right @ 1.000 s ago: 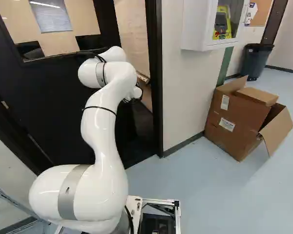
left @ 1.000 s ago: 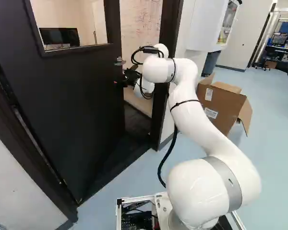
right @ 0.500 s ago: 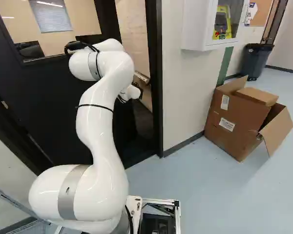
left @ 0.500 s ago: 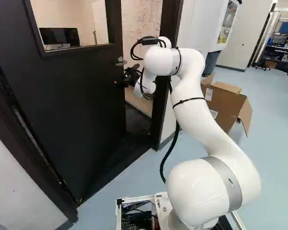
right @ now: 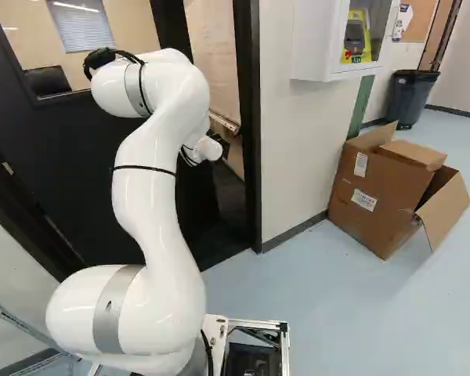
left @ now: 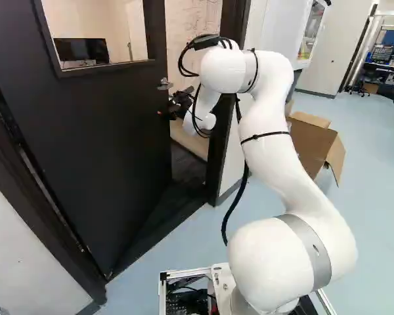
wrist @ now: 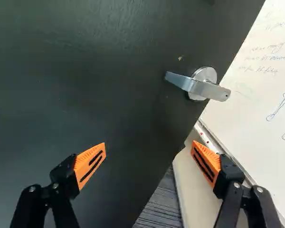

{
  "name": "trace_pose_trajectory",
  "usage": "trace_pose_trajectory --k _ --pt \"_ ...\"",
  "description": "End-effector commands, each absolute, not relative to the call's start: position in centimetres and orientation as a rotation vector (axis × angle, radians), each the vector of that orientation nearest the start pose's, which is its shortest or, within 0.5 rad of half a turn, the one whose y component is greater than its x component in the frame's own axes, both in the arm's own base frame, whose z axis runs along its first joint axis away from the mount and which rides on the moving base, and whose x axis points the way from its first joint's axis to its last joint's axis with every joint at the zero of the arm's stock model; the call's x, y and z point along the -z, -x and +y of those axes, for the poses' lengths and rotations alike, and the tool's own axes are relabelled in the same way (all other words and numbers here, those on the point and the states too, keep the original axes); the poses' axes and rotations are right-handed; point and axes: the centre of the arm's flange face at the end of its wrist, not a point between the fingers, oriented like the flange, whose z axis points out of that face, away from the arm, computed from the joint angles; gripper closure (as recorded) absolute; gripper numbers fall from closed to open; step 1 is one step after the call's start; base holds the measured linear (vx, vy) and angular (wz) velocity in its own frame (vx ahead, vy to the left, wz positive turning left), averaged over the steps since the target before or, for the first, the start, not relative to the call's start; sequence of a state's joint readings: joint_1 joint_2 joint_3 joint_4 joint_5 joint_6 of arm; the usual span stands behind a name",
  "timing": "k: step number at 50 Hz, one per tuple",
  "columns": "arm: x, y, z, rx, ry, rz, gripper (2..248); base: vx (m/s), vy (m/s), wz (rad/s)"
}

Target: Open the door and move inside

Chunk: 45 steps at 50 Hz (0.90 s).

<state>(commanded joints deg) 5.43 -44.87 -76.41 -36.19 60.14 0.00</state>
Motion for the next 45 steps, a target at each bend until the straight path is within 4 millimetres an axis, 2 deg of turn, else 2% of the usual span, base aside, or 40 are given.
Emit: trace_pose_trajectory --k 23,45 --pt "-36.2 -65.3 10.6 1.978 1.985 -0.857 3 0.000 0.000 0.000" --pt "-37.1 -61.1 9.2 1.973 2.067 -0.733 3 0.000 0.000 0.000"
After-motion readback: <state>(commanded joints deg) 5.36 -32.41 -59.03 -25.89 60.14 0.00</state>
